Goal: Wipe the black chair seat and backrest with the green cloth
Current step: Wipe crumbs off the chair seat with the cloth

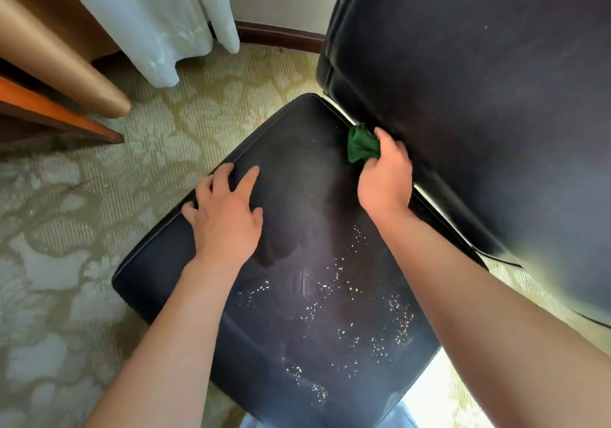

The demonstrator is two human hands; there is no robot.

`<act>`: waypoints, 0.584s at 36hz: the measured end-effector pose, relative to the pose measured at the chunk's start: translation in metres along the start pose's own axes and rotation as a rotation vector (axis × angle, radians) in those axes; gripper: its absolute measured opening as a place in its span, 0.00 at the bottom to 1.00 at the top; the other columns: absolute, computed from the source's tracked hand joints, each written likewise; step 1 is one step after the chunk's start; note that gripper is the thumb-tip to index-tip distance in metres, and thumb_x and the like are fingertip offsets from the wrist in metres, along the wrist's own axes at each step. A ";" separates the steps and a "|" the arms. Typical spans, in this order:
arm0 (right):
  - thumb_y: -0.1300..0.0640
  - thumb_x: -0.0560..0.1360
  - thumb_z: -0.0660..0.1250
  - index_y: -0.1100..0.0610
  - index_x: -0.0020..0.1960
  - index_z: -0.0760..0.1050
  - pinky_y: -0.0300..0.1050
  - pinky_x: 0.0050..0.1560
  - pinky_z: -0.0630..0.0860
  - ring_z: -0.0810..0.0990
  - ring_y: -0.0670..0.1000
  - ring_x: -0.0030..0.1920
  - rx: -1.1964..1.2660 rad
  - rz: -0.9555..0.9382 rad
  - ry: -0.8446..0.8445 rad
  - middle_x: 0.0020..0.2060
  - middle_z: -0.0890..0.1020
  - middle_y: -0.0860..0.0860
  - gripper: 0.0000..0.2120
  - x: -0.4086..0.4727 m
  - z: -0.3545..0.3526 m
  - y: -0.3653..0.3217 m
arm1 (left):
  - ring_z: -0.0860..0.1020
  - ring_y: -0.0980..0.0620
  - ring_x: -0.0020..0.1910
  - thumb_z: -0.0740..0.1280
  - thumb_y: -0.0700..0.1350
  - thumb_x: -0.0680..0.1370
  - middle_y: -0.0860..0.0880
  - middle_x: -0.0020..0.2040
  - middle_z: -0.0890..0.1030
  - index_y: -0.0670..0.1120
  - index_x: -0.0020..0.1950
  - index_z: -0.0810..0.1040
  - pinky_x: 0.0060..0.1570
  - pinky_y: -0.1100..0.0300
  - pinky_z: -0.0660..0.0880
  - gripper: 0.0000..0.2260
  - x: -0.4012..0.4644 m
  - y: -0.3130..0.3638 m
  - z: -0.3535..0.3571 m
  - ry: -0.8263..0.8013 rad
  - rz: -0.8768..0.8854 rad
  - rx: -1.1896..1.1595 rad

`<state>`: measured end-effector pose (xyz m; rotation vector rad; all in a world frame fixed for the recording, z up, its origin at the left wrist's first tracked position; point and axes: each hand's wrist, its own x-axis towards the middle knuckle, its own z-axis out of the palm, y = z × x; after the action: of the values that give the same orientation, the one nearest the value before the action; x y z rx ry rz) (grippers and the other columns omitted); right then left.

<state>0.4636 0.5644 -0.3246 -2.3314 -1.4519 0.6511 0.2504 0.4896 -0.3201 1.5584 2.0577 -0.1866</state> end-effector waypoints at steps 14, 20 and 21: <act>0.68 0.75 0.58 0.48 0.67 0.74 0.44 0.50 0.68 0.70 0.58 0.60 -0.118 -0.180 -0.213 0.62 0.72 0.49 0.26 0.012 0.022 -0.039 | 0.51 0.45 0.79 0.65 0.52 0.81 0.50 0.82 0.51 0.62 0.81 0.53 0.71 0.34 0.58 0.32 0.010 -0.002 0.006 -0.016 -0.014 0.035; 0.68 0.73 0.59 0.45 0.61 0.79 0.51 0.48 0.75 0.68 0.53 0.55 -0.216 -0.542 -0.514 0.56 0.74 0.45 0.25 -0.035 0.020 -0.030 | 0.51 0.46 0.79 0.67 0.53 0.80 0.51 0.82 0.52 0.63 0.80 0.54 0.70 0.35 0.59 0.32 0.012 -0.001 0.003 -0.014 -0.010 0.028; 0.68 0.73 0.59 0.45 0.61 0.79 0.52 0.49 0.75 0.68 0.53 0.55 -0.223 -0.541 -0.551 0.56 0.74 0.44 0.25 -0.039 0.019 -0.026 | 0.51 0.46 0.79 0.67 0.53 0.80 0.52 0.82 0.52 0.63 0.80 0.55 0.70 0.36 0.59 0.32 0.013 -0.001 0.002 -0.012 -0.007 0.025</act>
<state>0.4190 0.5409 -0.3193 -1.8218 -2.3819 1.0531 0.2477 0.4991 -0.3281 1.5610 2.0593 -0.2241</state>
